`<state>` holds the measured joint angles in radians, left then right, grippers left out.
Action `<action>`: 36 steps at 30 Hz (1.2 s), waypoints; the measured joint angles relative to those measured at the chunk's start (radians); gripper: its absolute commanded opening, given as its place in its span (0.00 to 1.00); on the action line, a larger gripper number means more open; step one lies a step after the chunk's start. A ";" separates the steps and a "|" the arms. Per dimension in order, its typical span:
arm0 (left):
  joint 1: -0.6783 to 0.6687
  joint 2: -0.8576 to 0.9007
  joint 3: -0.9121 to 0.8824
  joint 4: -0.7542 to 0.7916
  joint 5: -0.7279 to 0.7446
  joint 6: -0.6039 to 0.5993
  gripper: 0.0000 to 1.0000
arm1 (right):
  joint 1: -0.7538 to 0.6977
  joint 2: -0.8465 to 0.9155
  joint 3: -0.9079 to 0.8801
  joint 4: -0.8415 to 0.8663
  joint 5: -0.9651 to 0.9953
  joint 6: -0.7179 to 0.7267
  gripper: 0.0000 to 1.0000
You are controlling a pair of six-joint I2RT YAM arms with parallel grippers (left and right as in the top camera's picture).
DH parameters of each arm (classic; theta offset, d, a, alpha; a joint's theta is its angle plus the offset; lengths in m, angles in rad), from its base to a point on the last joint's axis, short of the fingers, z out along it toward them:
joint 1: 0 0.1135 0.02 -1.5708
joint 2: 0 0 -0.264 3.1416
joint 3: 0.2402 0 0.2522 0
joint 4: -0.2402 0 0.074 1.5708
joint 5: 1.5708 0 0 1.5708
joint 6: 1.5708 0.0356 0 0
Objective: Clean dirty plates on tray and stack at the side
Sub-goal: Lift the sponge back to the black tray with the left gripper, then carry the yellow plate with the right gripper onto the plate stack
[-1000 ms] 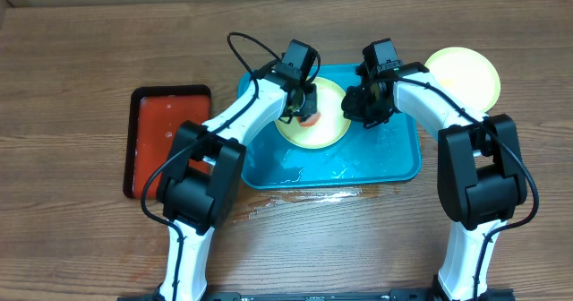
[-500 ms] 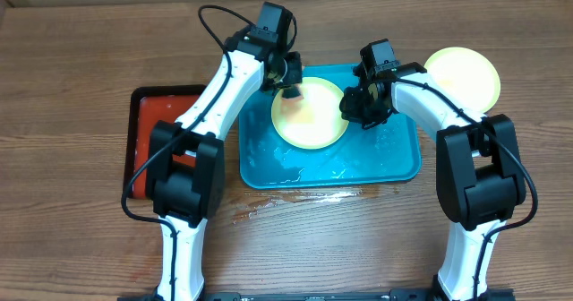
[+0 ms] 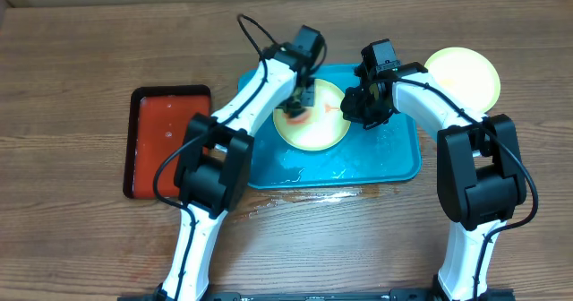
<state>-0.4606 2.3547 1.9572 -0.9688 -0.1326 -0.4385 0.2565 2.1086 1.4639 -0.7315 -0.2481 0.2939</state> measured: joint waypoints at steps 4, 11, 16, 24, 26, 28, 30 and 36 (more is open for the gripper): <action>0.041 0.006 0.202 -0.194 -0.208 0.001 0.04 | 0.000 0.000 0.003 -0.006 0.010 -0.085 0.04; 0.205 -0.024 0.468 -0.451 -0.140 -0.089 0.04 | 0.214 -0.019 0.305 -0.286 0.602 -0.259 0.04; 0.361 -0.024 0.456 -0.525 -0.114 -0.111 0.04 | 0.527 -0.030 0.364 -0.184 1.455 -0.650 0.04; 0.373 -0.024 0.456 -0.539 -0.109 -0.111 0.04 | 0.459 -0.030 0.365 -0.213 1.278 -0.668 0.04; 0.373 -0.024 0.456 -0.547 -0.109 -0.111 0.04 | 0.243 -0.030 0.365 -0.237 0.976 -0.552 0.04; 0.373 -0.024 0.456 -0.547 -0.109 -0.111 0.04 | 0.045 -0.031 0.365 -0.274 0.603 -0.475 0.04; 0.373 -0.024 0.456 -0.546 -0.106 -0.111 0.04 | -0.250 -0.031 0.365 -0.290 0.142 -0.409 0.04; 0.373 -0.024 0.456 -0.546 -0.106 -0.113 0.04 | -0.681 -0.034 0.314 -0.229 -0.169 -0.337 0.04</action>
<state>-0.0872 2.3302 2.4130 -1.5150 -0.2386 -0.5518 -0.4248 2.0747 1.7775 -0.9600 -0.4171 -0.0429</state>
